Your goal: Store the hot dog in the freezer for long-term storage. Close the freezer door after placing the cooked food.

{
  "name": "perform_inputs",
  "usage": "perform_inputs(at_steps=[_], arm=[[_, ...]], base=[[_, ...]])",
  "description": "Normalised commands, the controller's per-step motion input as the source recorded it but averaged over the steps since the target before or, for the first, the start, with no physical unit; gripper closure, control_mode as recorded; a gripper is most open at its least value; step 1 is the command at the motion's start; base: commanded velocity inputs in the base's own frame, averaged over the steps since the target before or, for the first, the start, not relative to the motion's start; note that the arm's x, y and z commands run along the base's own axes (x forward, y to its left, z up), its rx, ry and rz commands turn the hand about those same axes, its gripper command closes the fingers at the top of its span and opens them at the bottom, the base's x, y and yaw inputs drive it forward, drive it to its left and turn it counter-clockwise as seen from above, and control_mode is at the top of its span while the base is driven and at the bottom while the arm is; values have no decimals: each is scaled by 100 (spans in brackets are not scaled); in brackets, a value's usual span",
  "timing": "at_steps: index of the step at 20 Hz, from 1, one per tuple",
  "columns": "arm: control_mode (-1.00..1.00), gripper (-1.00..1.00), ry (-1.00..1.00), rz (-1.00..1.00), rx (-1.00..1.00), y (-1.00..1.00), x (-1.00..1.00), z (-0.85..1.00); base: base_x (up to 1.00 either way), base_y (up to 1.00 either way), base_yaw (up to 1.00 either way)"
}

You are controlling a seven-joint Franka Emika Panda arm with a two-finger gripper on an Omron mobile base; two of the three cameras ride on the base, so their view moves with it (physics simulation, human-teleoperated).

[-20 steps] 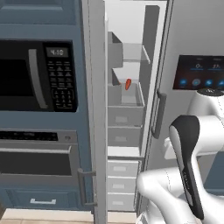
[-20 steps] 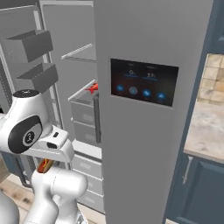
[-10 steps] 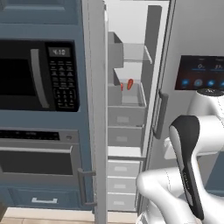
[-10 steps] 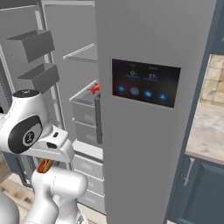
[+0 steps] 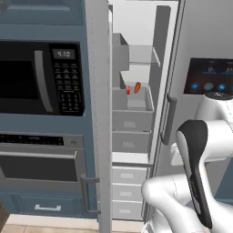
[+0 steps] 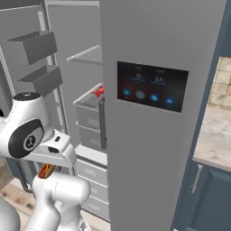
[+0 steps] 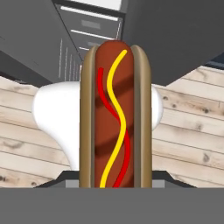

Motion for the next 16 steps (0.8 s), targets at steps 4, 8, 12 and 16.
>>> perform_inputs(at_steps=[4, 8, 12, 16], arm=[[100, 100, 0, 0, 0, 0, 0, 0], [100, 100, 0, 0, 0, 0, 0, 0], [100, 100, 0, 0, 0, 0, 0, 0], [100, 100, 0, 0, 0, 0, 0, 0]], base=[[70, 0, 0], [77, 0, 0], [86, 0, 0], [79, 0, 0]])
